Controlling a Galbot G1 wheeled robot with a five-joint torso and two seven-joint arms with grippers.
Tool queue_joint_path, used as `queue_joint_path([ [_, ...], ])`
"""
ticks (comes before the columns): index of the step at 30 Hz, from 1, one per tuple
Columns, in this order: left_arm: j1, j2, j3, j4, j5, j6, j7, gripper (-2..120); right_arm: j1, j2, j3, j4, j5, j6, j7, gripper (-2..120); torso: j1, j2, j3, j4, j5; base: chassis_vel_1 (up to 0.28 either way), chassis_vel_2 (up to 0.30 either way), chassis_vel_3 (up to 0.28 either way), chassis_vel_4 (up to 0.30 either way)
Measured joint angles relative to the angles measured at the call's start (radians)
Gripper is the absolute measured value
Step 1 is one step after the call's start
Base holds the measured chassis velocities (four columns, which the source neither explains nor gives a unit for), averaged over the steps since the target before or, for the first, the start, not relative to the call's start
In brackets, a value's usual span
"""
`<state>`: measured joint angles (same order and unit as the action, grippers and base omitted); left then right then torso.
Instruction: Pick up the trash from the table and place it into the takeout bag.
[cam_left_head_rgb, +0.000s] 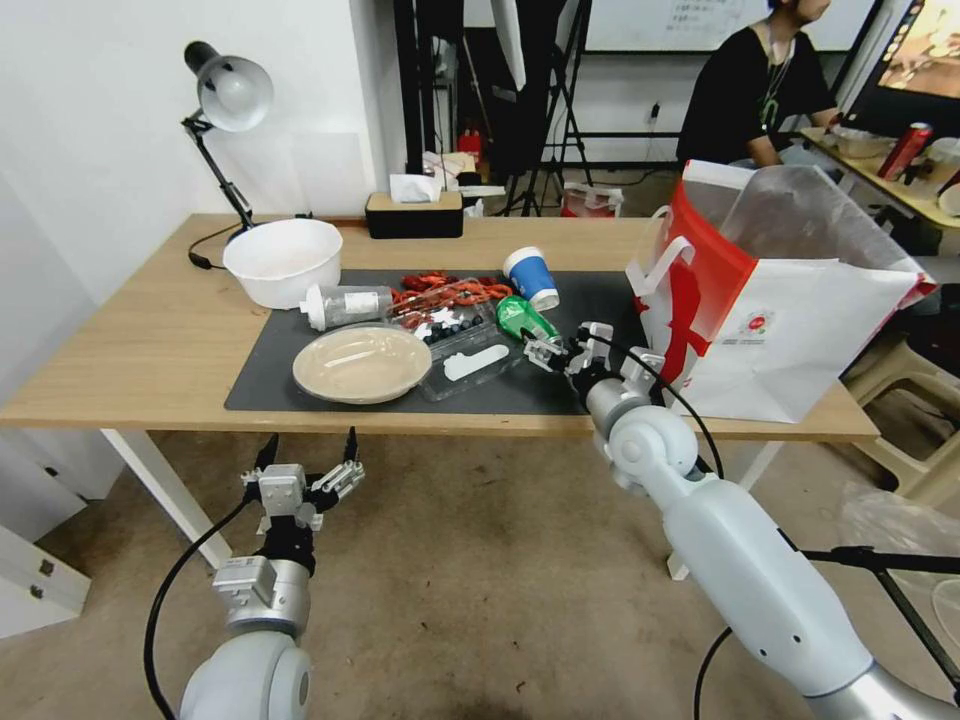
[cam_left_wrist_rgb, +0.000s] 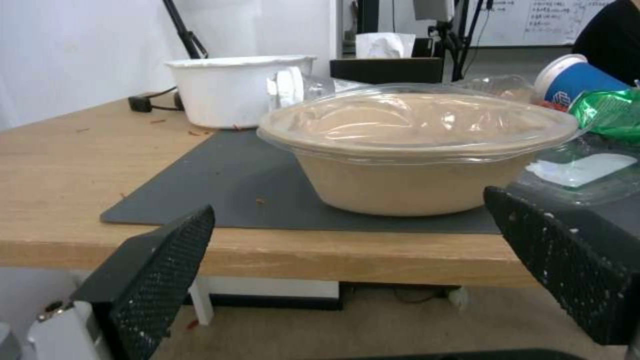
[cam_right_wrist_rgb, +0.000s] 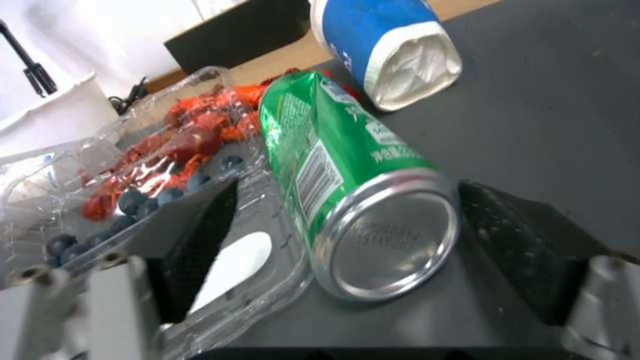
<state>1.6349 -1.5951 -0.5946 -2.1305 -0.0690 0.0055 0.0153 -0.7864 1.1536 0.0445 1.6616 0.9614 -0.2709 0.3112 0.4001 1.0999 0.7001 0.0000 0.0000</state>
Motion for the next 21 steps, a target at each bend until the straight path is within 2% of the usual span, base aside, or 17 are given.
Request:
queue_joint_path([
  [2, -0.001, 0.000, 0.000, 0.002, 0.000, -0.002, -0.001, 100, -0.002, 0.001, 0.000, 0.000, -0.002, -0.001, 0.003, 74, 0.000, 0.000, 0.000, -0.0001, 0.0000, 0.000, 0.000, 0.000, 0.000],
  [3, -0.001, 0.000, 0.000, 0.002, 0.000, -0.002, -0.001, 100, -0.002, 0.001, 0.000, 0.000, -0.002, -0.001, 0.003, 74, 0.000, 0.000, 0.000, -0.0001, 0.0000, 0.000, 0.000, 0.000, 0.000],
  [8, -0.001, -0.001, 0.000, 0.005, 0.000, -0.006, -0.002, 100, -0.008, 0.000, 0.003, 0.000, -0.005, -0.008, 0.011, 52, 0.000, 0.000, 0.000, -0.0001, 0.0000, 0.000, 0.000, 0.000, 0.000],
  [15, -0.001, -0.001, 0.000, 0.005, 0.001, -0.008, -0.003, 100, -0.021, -0.001, 0.011, 0.013, -0.008, -0.007, 0.009, 50, 0.000, 0.000, 0.000, -0.0001, 0.0000, 0.000, 0.000, 0.000, 0.000],
  [21, 0.001, -0.002, -0.001, 0.005, 0.002, -0.011, -0.005, 100, -0.048, -0.016, 0.030, 0.067, -0.007, 0.064, -0.088, 50, 0.000, 0.000, 0.000, 0.0000, 0.0000, 0.000, 0.000, 0.000, 0.000],
])
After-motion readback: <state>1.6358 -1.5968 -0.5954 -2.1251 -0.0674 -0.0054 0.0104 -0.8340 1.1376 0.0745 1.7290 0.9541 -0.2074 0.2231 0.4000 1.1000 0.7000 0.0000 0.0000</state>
